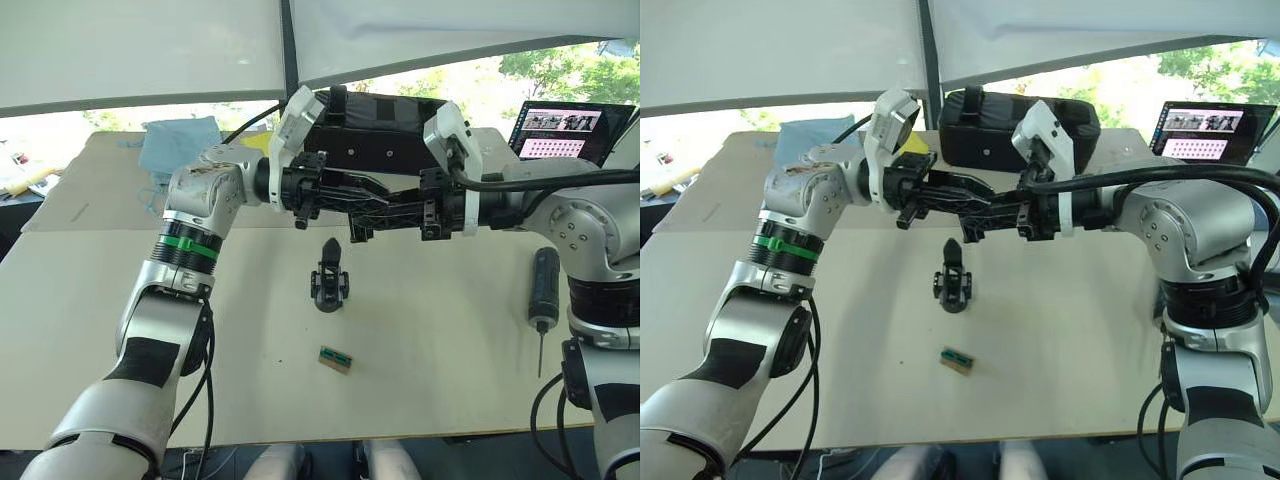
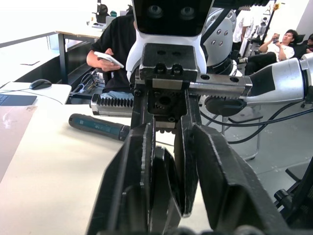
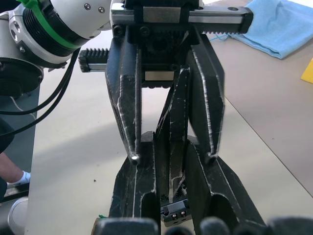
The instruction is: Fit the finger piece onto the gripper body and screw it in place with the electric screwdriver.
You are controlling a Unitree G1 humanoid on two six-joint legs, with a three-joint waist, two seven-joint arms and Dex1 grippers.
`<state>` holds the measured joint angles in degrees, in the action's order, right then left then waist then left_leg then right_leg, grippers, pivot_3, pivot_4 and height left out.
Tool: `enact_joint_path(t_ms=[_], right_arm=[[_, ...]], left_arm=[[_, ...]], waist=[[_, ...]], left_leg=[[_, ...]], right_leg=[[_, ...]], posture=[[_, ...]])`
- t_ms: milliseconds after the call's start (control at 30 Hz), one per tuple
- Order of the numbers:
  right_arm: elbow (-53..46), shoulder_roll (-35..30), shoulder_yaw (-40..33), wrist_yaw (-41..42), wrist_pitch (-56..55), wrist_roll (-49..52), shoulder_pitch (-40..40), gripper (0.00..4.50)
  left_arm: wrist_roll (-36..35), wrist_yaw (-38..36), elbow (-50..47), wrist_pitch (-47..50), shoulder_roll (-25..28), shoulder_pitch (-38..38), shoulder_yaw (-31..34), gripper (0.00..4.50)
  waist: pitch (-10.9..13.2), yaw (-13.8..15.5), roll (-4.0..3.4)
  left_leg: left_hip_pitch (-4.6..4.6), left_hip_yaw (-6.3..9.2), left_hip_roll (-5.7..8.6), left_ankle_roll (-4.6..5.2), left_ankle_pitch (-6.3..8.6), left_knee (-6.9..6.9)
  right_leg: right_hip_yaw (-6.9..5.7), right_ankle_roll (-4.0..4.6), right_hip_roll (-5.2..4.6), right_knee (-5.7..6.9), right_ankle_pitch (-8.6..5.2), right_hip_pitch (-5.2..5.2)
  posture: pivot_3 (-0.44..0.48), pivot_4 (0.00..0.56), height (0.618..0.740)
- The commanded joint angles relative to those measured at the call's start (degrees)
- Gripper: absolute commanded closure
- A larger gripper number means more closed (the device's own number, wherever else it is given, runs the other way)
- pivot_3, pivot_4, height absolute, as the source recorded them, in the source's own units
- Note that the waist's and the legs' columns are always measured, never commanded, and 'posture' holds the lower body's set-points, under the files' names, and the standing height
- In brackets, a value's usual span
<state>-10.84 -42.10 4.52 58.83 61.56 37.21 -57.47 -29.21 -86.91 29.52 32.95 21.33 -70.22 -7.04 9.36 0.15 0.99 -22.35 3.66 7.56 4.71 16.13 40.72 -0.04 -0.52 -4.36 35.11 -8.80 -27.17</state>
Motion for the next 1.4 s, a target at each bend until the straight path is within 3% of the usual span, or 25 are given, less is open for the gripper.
enact_joint_path(t_ms=[33,67,100,633,700,833,1000,1100,1233,1400], right_arm=[[-2.1,-0.1,-1.1,-0.2,-2.0,0.3,-0.3,4.18],[-2.0,0.0,-1.2,-0.4,-1.7,0.4,-0.4,4.18],[-1.9,0.1,-1.4,-0.4,-1.6,0.5,-0.4,4.18],[-1.2,1.8,-3.0,-3.6,-0.9,0.1,0.2,4.18],[-1.3,2.2,-3.4,-4.0,0.2,0.8,0.4,3.15],[-2.1,3.0,-3.7,-5.2,0.0,1.5,1.1,1.80],[-2.1,3.3,-4.0,-5.4,-0.1,2.6,1.3,1.80],[-1.9,2.9,-3.9,-5.3,-0.4,2.8,1.4,2.58],[-1.3,2.6,-4.0,-5.2,-0.6,3.0,1.2,4.04],[-0.9,2.9,-4.0,-5.2,-0.8,3.1,0.9,4.12]], left_arm=[[-0.3,-0.6,-1.6,0.3,0.2,-1.7,1.1,4.08],[-0.3,-0.6,-1.6,0.3,0.2,-1.7,1.2,4.44],[-0.2,-0.6,-1.5,0.3,0.2,-1.7,1.3,4.48],[-0.4,-0.8,-0.7,0.9,-0.1,-2.0,2.2,4.50],[-0.4,-0.7,-0.7,1.0,-0.2,-2.0,2.3,4.50],[-0.5,-0.6,-1.0,1.1,-0.3,-2.0,2.5,4.50],[-0.5,-0.7,-1.4,1.2,-0.1,-1.7,2.5,4.50],[-0.5,-0.8,-1.3,1.2,0.1,-1.7,2.5,4.50],[-0.5,-0.7,-0.8,1.1,0.1,-2.1,2.7,4.50],[-0.2,-0.7,-0.3,1.0,0.0,-2.3,2.6,4.50]], waist=[[0.0,0.0,0.00],[0.0,0.0,0.00],[0.0,0.0,0.00],[0.0,0.0,0.00],[0.0,0.0,0.00],[0.0,0.0,0.00],[0.0,0.0,0.00],[0.0,0.0,0.00],[0.0,-0.1,0.00],[0.0,0.0,0.00]], left_leg=[[0.00,0.00,0.00,0.00,0.00,0.00],[0.00,0.00,0.00,0.00,0.00,0.00],[0.00,0.00,0.00,0.00,0.00,0.00],[0.00,0.00,0.00,0.00,0.00,0.01],[0.00,0.00,0.00,0.00,0.00,0.01],[0.00,0.00,0.00,0.00,0.00,0.01],[0.00,0.00,0.00,0.00,0.00,0.01],[0.00,0.00,0.00,0.00,0.00,0.01],[0.00,0.00,0.00,0.00,0.00,0.01],[0.00,0.00,0.00,0.00,0.00,0.01]], right_leg=[[0.00,0.00,0.00,0.00,0.00,0.00],[0.00,0.00,0.00,-0.01,0.00,0.00],[0.00,0.00,0.00,0.00,0.00,0.00],[0.00,0.00,0.00,0.00,0.00,0.00],[0.00,0.00,0.00,0.01,0.00,0.00],[0.00,0.00,0.00,0.02,0.00,0.00],[0.01,0.00,0.00,0.02,0.00,0.00],[0.01,0.00,0.00,0.02,0.00,0.00],[0.01,0.00,0.00,0.02,0.00,0.00],[0.01,0.00,0.00,0.02,0.00,0.00]], posture=[[0.000,0.150,0.740],[0.000,0.150,0.740],[0.000,0.150,0.740],[0.000,0.150,0.740],[0.000,0.150,0.740],[0.000,0.150,0.740],[0.000,0.150,0.740],[0.000,0.150,0.740],[0.000,0.150,0.740],[0.000,0.150,0.740]])
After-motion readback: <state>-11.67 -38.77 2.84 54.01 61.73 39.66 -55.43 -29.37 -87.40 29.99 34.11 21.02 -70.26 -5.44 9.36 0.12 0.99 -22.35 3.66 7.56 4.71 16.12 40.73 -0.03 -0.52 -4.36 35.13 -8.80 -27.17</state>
